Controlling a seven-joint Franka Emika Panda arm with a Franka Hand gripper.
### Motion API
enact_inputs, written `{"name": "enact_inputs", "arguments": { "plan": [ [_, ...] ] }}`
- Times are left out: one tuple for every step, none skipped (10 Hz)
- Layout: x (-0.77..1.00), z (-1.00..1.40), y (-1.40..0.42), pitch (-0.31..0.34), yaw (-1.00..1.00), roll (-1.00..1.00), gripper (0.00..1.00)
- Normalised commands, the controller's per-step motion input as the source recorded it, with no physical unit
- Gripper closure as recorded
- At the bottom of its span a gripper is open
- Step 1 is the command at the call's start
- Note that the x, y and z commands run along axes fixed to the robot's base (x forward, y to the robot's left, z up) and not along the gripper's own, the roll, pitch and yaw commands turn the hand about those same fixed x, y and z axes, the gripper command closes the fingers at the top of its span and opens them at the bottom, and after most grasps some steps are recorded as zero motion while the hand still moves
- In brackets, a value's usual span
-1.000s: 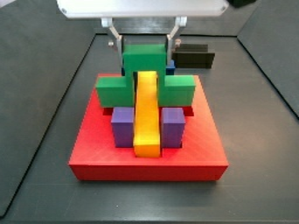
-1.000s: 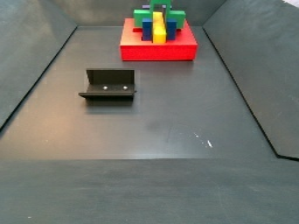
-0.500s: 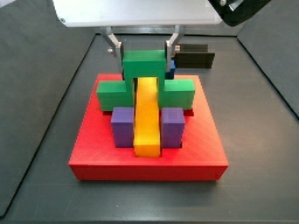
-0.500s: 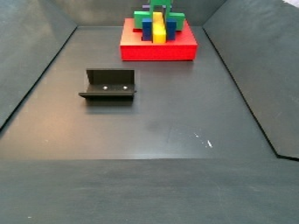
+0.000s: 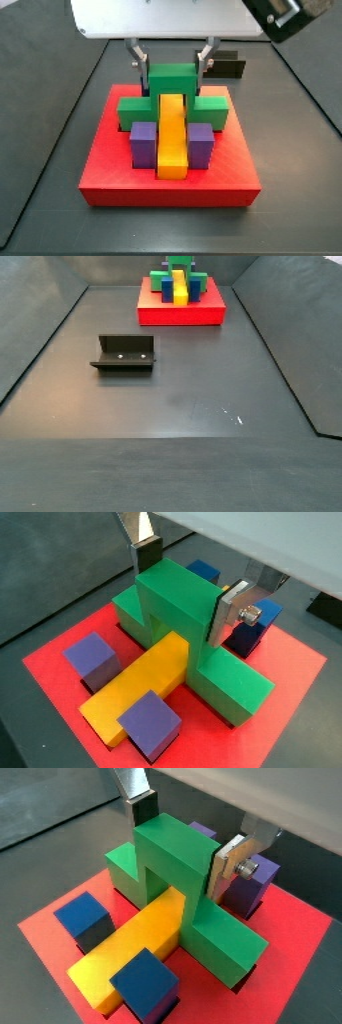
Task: Pick up the green object. Move up. Place the green object on the fixture. Regrasp the green object. Move to above the board. Insert the green object.
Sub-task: Insert the green object.
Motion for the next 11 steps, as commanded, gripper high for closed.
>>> {"name": "enact_inputs", "arguments": {
  "plan": [
    [0.09,-0.15,0.00,0.019,-0.03,0.00,1.00],
    [0.01,-0.12,0.00,0.014,-0.09,0.00,1.00],
    [0.00,-0.10,0.00,0.023,-0.14,0.00,1.00],
    [0.00,-0.11,0.01,0.021,-0.14,0.00,1.00],
    [0.00,-0.17,0.00,0.010,-0.15,0.00,1.00],
    [0.00,-0.18,0.00,0.000,-0.21,0.00,1.00],
    [0.00,-0.15,0.00,0.016,-0.17,0.00,1.00],
    [0.06,-0.10,0.05,0.036,-0.11,0.00,1.00],
    [0.16,-0.12,0.10,0.030,0.00,0.00,1.00],
    [0.22,-0.16,0.05,0.036,0.00,0.00,1.00],
    [0.05,-0.13,0.00,0.054,0.00,0.07,1.00]
  ]
}}
